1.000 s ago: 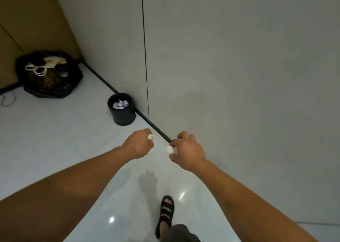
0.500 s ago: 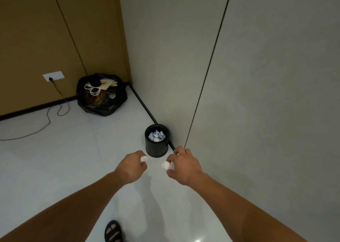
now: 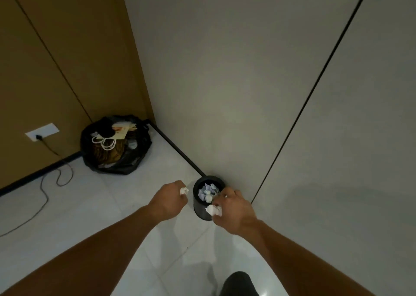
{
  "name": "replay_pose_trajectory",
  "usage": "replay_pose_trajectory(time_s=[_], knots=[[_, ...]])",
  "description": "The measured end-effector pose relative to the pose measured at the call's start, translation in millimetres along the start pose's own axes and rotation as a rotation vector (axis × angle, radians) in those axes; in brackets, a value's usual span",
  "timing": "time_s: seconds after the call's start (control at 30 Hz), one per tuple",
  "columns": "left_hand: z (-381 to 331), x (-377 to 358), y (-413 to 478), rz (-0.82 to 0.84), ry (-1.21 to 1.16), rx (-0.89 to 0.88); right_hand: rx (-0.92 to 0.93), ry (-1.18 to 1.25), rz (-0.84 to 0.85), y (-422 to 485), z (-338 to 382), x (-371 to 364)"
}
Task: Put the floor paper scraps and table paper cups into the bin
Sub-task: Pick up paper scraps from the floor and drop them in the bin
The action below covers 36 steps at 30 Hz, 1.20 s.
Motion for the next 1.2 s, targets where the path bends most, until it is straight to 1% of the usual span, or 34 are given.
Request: replay_pose_trajectory(time_s=[0.1, 0.27, 0.37, 0.53, 0.7, 0.9, 1.03, 1.2], knots=[[-9.4, -9.6, 49.5, 0.061, -0.004, -0.07, -0.078, -0.001, -0.023, 37.4, -14.9, -4.3], [-25.3, -25.1, 132.4, 0.164, 0.044, -0.168, -0.177, 0.048, -0.016, 116.2, -37.5, -22.7], [-26.8, -20.6, 182.3, 0.223, 0.113, -0.21, -0.227, 0.081, -0.014, 161.2, -41.9, -28.8], [-42.4, -20.9, 255.0, 0.27, 0.166, -0.29, -0.34, 0.097, -0.05, 207.0, -62.4, -21.6], [-74.5, -51.6, 309.6, 0.366, 0.203, -0.46, -0.531, 0.103, -0.086, 233.9, -87.9, -21.4], [-82.1, -97.3, 374.9, 0.535, 0.237, -0.697, -0.848, 0.114, -0.15, 259.6, -92.3, -49.4], [-65.6, -131.5, 403.0, 0.694, 0.349, -0.851, -1.101, 0.199, -0.181, 268.8, -73.3, -88.9], [-31.4, -185.5, 418.7, 0.838, 0.447, -0.94, -1.312, 0.316, -0.156, 275.7, -58.0, -161.4]])
Point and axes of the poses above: each hand's wrist, its own y-axis towards the middle knuckle, its own x-axis out of the back of the hand, z = x × y, the point moved 5 cm from there along y, towards the middle knuckle, and after that the axes turned 15 degrees about -z, right-handed, at the moved point
